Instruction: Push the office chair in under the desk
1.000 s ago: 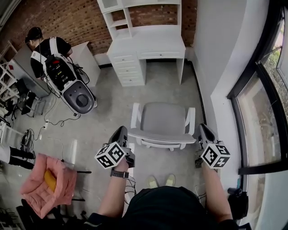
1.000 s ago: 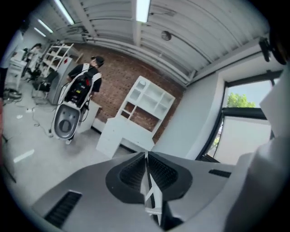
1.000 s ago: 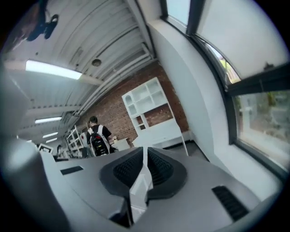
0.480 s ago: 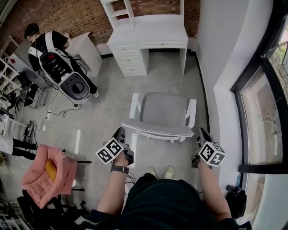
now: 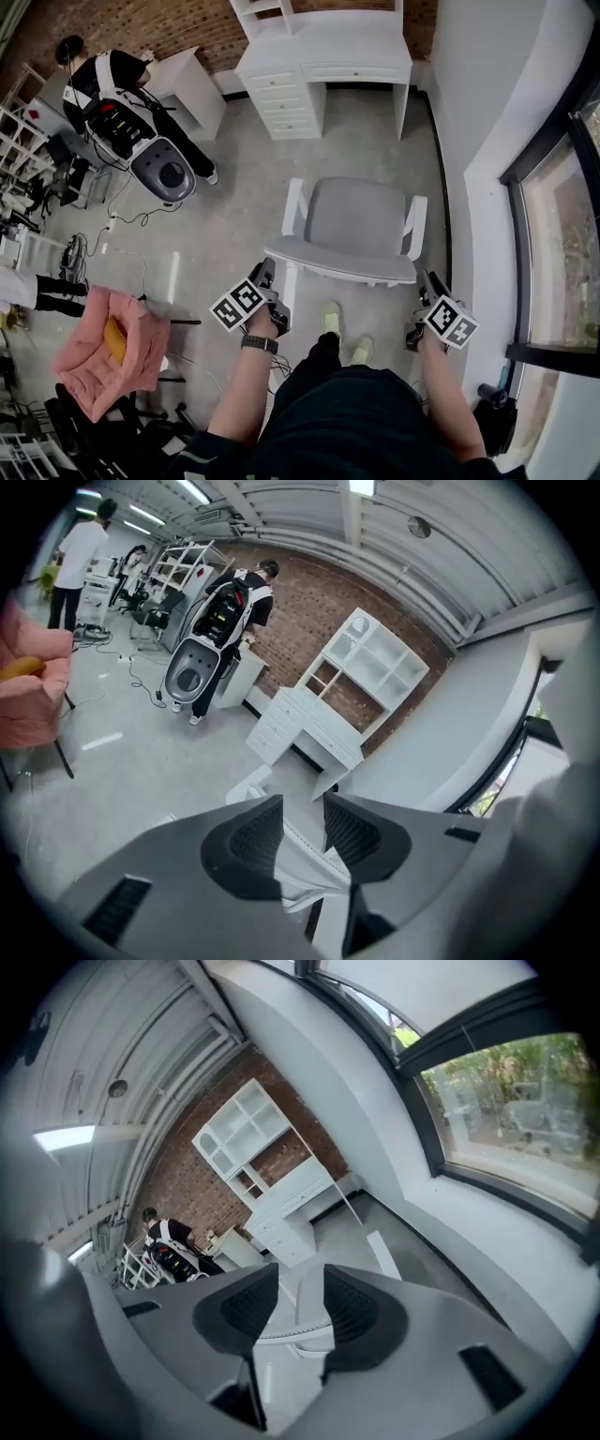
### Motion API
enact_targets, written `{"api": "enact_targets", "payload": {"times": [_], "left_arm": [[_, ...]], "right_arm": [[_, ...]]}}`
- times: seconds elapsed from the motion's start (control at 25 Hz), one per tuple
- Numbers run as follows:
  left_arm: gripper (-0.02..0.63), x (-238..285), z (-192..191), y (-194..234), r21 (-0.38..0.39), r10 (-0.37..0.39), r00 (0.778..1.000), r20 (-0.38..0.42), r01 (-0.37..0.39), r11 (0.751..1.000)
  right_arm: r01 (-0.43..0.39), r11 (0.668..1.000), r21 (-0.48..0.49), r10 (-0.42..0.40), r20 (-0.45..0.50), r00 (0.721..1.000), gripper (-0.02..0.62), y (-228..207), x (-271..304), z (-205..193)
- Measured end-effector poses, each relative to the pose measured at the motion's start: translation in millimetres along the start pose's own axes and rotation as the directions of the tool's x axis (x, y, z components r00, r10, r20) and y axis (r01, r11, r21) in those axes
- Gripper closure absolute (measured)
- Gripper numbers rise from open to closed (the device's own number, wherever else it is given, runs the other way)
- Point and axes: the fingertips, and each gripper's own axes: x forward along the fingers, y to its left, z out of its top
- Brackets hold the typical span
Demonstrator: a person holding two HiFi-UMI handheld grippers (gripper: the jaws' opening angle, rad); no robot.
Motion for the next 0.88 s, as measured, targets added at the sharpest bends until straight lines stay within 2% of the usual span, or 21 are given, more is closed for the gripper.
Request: {"api": "enact_targets", "payload": {"times": [0.16, 0.32, 0.44, 0.6, 0.88], "left_arm": [[0.43, 23.5, 2.5, 26.2, -0.092, 0.04, 0.999, -0.028, -0.042, 0.995], [0.391, 47.6, 2.0, 44.9, -0.171, 0.061, 0.996, -0.063, -0.071, 0.983], [0.38, 65.9, 0.1, 51.9, -0.192, 0.078, 0.994, -0.079, -0.092, 0.977], [0.365, 91.7, -6.8, 54.2, -0.224, 0.074, 0.99, -0.119, -0.1, 0.97], [0.362, 118.0, -26.6, 70.1, -0.316, 0.088, 0.972, -0.219, -0.156, 0.936]], "right_arm": [[0.044, 0.988, 0.15, -0.048, 0.024, 0.999, 0.409, -11.7, 10.5, -10.2], [0.117, 0.952, 0.281, -0.119, -0.012, 0.993, 0.355, -26.6, 28.1, -26.8], [0.163, 0.921, 0.355, -0.155, -0.052, 0.987, 0.341, -38.3, 40.0, -41.5], [0.211, 0.86, 0.465, -0.179, -0.114, 0.977, 0.334, -48.0, 56.7, -61.5], [0.261, 0.788, 0.557, -0.192, -0.181, 0.965, 0.334, -51.9, 82.8, -83.2]]}}
